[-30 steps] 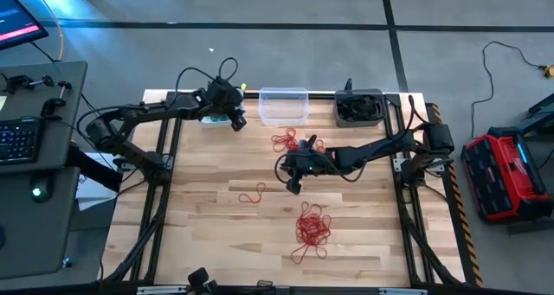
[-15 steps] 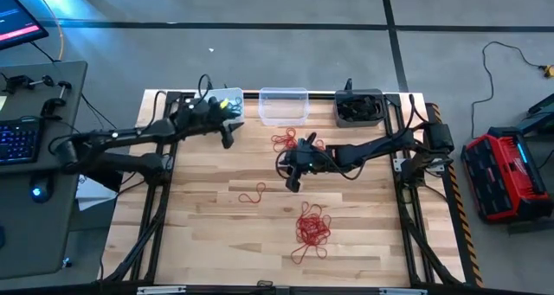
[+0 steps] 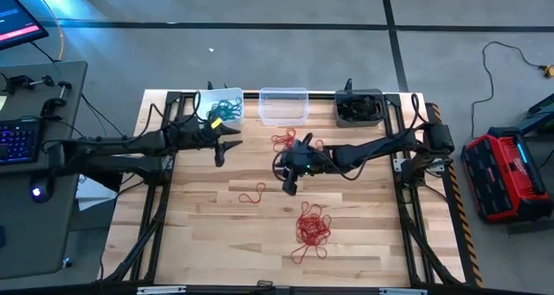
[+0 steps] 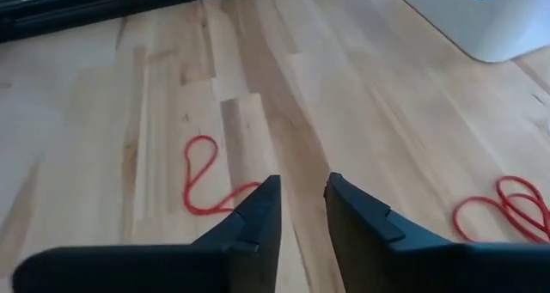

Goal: Sort rubber bands into baskets
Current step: Put the red rubber band into the transparent bin

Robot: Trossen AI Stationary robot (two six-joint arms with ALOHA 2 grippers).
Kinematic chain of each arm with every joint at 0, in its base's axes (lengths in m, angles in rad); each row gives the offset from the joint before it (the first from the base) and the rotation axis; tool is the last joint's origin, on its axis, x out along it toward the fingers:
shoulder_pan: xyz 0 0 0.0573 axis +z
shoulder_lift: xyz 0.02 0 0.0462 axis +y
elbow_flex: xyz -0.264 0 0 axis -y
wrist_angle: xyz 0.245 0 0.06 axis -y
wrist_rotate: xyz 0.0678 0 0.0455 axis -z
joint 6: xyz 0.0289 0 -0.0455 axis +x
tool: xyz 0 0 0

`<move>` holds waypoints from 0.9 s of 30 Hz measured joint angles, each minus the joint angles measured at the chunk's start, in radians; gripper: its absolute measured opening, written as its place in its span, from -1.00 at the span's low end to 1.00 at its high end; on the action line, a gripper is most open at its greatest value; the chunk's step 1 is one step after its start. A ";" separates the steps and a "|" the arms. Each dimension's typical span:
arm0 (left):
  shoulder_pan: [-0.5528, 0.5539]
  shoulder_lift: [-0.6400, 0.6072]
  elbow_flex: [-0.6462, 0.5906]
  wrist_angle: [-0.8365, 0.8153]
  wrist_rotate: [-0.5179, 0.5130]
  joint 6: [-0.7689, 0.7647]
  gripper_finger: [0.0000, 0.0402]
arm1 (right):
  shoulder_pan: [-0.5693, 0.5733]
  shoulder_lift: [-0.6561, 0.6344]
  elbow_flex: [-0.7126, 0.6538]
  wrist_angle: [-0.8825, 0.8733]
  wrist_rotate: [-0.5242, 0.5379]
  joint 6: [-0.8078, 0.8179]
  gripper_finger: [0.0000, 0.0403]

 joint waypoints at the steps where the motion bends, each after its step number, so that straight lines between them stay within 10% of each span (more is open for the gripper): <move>1: -0.008 0.001 0.000 -0.004 0.000 0.000 -0.22 | 0.009 0.000 0.002 0.000 0.011 0.000 -0.55; 27: -0.076 0.005 0.001 0.010 -0.012 -0.016 -0.22 | 0.052 0.334 0.305 -0.170 0.012 -0.060 -0.26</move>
